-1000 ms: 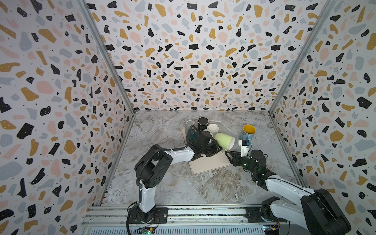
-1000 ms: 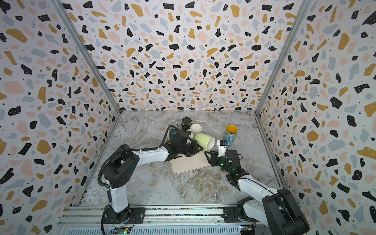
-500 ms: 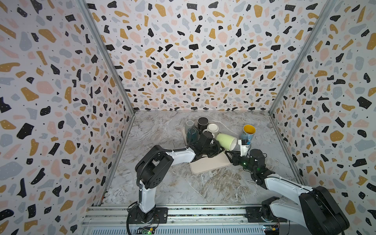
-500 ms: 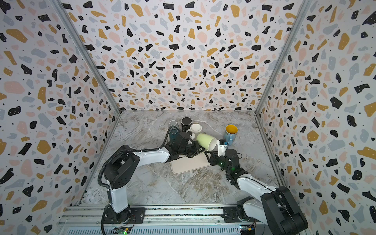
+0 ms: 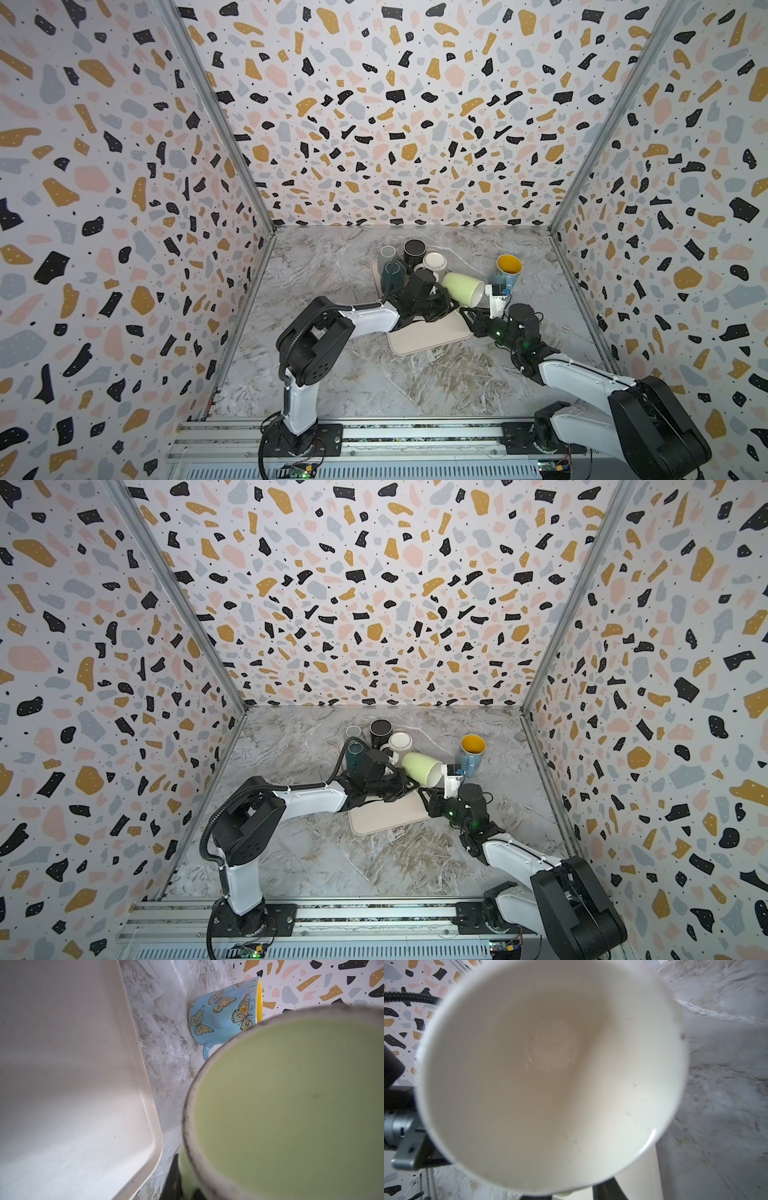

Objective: Turn the mug right side up
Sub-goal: Place the mug at the top-right of the table.

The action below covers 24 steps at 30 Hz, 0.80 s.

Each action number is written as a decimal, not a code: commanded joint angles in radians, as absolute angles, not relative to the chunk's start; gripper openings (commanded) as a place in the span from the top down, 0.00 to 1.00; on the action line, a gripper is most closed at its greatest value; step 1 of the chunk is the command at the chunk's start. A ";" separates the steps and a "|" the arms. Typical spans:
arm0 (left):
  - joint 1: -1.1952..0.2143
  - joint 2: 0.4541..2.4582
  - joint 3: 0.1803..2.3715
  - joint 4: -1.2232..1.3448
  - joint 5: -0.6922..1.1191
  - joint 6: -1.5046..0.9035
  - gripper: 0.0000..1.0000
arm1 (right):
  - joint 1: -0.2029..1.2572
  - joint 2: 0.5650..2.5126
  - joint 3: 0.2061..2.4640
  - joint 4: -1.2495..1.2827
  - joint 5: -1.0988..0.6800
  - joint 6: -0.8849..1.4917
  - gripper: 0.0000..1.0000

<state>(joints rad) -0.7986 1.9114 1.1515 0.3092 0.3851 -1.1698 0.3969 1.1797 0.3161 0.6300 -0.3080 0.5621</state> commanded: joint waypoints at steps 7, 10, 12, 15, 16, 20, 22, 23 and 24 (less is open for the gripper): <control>-0.808 1.894 1.161 0.428 0.430 -1.167 1.00 | 0.399 1.153 0.340 0.678 -0.270 0.583 0.72; -0.810 1.895 1.161 0.426 0.432 -1.167 1.00 | 0.399 1.152 0.339 0.677 -0.264 0.584 0.73; -0.811 1.896 1.163 0.425 0.431 -1.167 1.00 | 0.398 1.153 0.339 0.677 -0.262 0.586 0.74; -0.812 1.896 1.163 0.425 0.433 -1.169 1.00 | 0.399 1.153 0.338 0.677 -0.259 0.590 0.78; -0.811 1.896 1.163 0.425 0.433 -1.167 1.00 | 0.399 1.153 0.337 0.677 -0.259 0.591 0.80; -0.812 1.898 1.164 0.423 0.437 -1.165 1.00 | 0.399 1.155 0.339 0.676 -0.257 0.596 0.90; -0.812 1.897 1.161 0.423 0.436 -1.165 1.00 | 0.399 1.157 0.339 0.675 -0.255 0.597 0.96; -0.813 1.897 1.162 0.423 0.436 -1.165 1.00 | 0.399 1.157 0.341 0.675 -0.256 0.598 0.99; -0.812 1.898 1.163 0.423 0.436 -1.165 1.00 | 0.399 1.157 0.341 0.673 -0.253 0.600 1.00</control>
